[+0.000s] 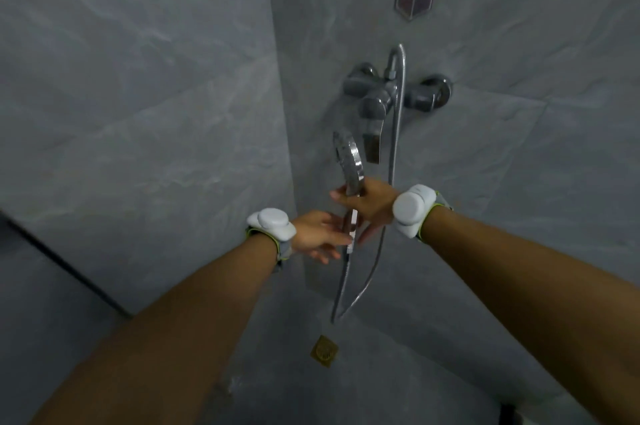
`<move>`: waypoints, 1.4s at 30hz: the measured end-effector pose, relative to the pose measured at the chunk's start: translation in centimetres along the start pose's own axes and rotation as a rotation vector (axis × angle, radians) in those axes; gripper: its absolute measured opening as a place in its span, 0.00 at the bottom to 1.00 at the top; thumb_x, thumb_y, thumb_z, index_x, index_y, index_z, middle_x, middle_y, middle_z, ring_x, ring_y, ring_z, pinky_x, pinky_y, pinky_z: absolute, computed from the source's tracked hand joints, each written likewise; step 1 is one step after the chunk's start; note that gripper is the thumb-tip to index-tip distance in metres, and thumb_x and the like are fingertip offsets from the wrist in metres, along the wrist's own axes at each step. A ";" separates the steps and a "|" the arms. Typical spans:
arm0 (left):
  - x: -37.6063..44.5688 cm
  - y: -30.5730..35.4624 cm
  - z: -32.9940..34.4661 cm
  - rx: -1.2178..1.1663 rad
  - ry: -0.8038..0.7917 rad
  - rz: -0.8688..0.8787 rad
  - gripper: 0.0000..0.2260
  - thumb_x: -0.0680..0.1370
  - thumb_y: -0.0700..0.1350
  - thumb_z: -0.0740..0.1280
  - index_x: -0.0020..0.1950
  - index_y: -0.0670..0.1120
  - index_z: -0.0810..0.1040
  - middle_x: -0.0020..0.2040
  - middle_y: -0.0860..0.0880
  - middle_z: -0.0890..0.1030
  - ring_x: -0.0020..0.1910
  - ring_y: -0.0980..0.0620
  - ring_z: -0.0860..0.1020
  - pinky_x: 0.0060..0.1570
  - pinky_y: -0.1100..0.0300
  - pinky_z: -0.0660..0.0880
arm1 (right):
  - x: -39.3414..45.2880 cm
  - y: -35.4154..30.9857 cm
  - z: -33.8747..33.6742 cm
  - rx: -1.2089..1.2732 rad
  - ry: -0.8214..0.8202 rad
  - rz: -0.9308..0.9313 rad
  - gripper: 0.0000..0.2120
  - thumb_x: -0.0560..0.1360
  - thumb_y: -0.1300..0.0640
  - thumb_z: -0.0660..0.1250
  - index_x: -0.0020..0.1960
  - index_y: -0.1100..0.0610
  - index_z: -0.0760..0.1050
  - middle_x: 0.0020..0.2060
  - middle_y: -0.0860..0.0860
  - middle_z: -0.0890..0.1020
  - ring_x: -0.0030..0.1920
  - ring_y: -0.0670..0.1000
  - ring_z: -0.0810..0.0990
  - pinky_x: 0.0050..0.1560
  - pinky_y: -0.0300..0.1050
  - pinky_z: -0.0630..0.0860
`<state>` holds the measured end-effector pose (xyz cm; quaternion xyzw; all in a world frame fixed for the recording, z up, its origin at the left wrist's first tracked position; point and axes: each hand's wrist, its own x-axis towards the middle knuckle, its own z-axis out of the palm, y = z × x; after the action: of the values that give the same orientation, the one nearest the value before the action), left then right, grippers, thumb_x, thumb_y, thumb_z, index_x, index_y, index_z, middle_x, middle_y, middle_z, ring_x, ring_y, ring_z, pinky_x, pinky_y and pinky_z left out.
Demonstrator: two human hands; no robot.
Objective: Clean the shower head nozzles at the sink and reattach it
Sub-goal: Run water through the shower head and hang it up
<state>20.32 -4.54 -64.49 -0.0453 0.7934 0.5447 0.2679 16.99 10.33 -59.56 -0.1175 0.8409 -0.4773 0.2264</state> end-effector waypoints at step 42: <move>-9.6 50.6 -15.0 -0.032 0.227 1.172 0.12 0.76 0.40 0.72 0.54 0.43 0.72 0.43 0.40 0.85 0.24 0.52 0.72 0.26 0.59 0.71 | -10.2 -43.8 -30.1 -0.207 0.790 -0.578 0.07 0.78 0.61 0.67 0.54 0.62 0.76 0.44 0.56 0.83 0.39 0.52 0.84 0.38 0.48 0.84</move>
<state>4.51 0.39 -13.51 0.3381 0.7014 0.6055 -0.1647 10.21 14.50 -6.02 -0.1780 0.8384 -0.4427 -0.2636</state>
